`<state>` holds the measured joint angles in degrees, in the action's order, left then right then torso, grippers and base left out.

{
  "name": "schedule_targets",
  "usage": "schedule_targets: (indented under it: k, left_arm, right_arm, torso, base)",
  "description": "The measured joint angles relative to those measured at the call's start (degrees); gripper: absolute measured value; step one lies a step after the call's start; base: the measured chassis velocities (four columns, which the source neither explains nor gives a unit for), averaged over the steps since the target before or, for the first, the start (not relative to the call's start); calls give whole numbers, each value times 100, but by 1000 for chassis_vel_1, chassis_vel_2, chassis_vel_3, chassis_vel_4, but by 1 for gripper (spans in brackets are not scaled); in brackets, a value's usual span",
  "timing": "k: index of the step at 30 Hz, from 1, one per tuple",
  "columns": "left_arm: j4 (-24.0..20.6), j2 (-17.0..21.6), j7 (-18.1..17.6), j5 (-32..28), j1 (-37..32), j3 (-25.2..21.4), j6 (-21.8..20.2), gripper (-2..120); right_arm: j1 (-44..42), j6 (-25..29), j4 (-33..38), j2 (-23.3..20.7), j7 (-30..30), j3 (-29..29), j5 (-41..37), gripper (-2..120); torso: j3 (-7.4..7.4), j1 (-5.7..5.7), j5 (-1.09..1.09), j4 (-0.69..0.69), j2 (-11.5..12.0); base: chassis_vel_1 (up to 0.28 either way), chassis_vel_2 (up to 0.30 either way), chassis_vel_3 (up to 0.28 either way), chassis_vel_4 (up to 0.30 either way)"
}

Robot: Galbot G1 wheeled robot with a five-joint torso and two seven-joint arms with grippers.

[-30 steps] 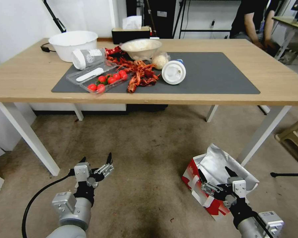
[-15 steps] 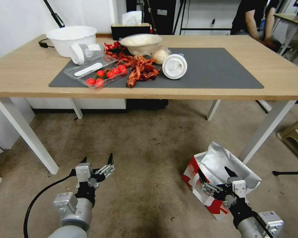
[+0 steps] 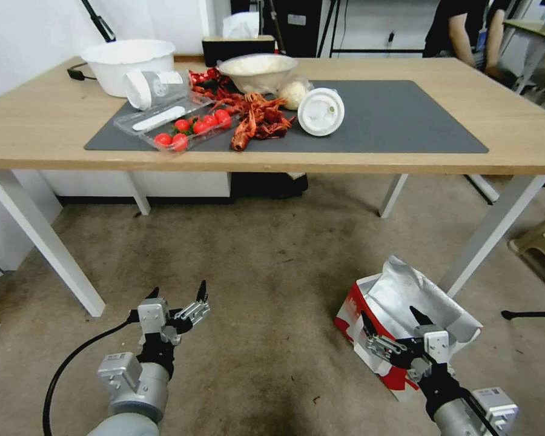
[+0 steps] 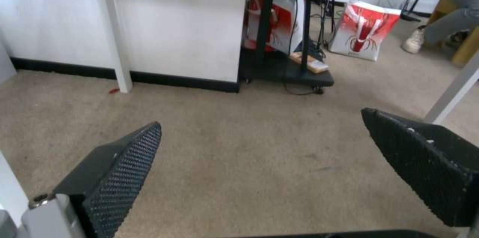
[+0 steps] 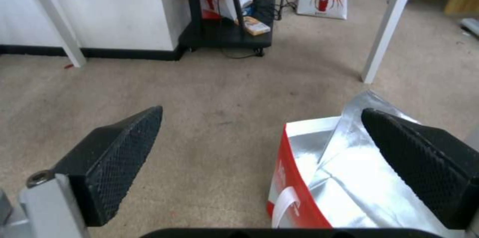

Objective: Pick up the food delivery bag from the floor and place it on the table.

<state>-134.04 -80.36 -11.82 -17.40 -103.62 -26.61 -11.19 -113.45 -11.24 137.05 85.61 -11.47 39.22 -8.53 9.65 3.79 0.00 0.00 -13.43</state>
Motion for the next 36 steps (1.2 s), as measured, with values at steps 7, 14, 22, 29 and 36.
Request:
schedule_targets:
  k: [7, 14, 22, 29, 36]
  left_arm:
    - [16, 2, 1, 18, -28, -3, 22, 100]
    - [53, -2, 11, 14, -15, -6, 83, 100]
    - [90, 9, 11, 6, 8, -6, 86, 100]
    - [104, 24, 27, 3, 30, -30, 87, 100]
    - [124, 27, 35, -5, 39, -35, 89, 100]
  right_arm:
    - [-8, -10, -3, -40, 1, 26, -48, 100]
    - [-8, -24, -29, -23, -1, 15, -44, 100]
    - [-18, -39, -35, -125, 1, 36, -32, 100]
    - [-14, -54, -36, -136, 1, 47, -32, 100]
    - [-9, -61, -42, -114, 1, 34, -22, 100]
  torso:
    - [-108, -34, 0, 0, 141]
    - [-240, -73, 0, 0, 313]
    - [-386, -100, 0, 0, 487]
    - [-518, -125, 0, 0, 642]
    - [-634, -147, 0, 0, 781]
  base:
    - [0, 0, 0, 0]
    - [0, 0, 0, 0]
    - [0, 0, 0, 0]
    - [0, 0, 0, 0]
    - [0, 0, 0, 0]
